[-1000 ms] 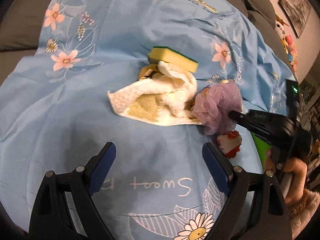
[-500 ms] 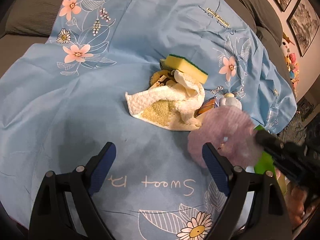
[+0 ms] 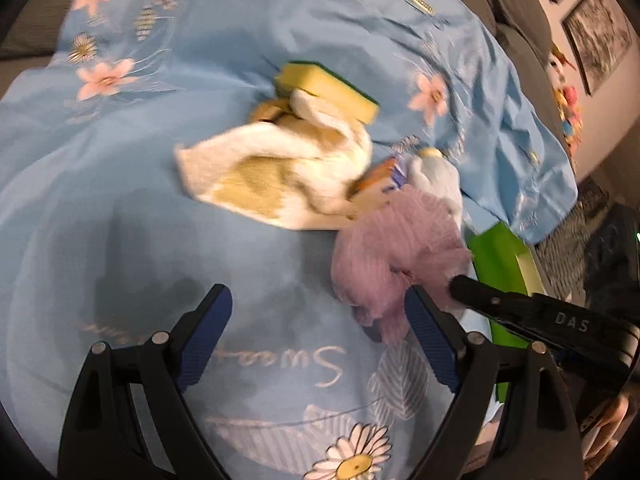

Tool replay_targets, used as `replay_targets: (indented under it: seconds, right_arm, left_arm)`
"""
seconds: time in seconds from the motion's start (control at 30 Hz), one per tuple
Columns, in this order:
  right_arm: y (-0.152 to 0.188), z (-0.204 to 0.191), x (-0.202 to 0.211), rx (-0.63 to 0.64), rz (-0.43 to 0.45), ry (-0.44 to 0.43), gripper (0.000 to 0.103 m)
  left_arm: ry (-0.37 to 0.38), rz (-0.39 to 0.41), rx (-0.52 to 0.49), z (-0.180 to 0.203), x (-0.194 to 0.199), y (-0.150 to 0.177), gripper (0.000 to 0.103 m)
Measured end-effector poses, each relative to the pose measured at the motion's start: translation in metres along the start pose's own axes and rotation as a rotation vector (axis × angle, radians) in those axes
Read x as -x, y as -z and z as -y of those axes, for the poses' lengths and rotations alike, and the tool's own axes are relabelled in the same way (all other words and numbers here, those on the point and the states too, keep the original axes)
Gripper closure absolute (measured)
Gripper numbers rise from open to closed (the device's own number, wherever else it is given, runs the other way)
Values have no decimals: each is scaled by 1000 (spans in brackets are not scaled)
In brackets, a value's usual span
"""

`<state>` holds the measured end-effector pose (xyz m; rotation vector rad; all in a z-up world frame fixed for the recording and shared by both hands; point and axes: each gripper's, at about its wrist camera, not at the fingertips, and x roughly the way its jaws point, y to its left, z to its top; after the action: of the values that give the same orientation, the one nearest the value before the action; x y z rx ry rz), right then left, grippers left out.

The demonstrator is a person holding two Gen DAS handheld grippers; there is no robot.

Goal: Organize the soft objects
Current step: 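Grasp the purple mesh pouf with the right gripper and lift it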

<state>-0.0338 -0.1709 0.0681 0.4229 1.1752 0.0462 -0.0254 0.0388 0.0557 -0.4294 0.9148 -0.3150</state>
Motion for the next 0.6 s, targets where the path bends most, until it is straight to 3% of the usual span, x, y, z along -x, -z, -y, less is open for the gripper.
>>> replay_targets:
  seconds: [0.07,0.13,0.2,0.27,0.53,0.57,0.6]
  right_arm:
    - [-4,5,-5,-2,-27,-5,93]
    - [-7,9,-4,2,-22,3,81]
    - [-10,14,0,0,-8,23,48]
    - [-14,19,7,-1,17,14,38]
    - [-38,35,4,-26,29,30,38]
    - [-42,32,-2,-8,21,23,38]
    - [-43,31,-7,-2,21,10,38]
  left_arm:
    - [4,-5,-33,9,-9,0,15]
    - [-11,-2,-69,18,-16,-1,15]
    - [-5,-7,-84,22,-22,-2,15]
    - [15,-19,-88,25,-30,-3,15]
    - [58,-101,-76,34,-61,-3,18]
    - [79,-109,-71,36,-65,-3,25]
    - [95,-109,-57,36,-67,-3,40]
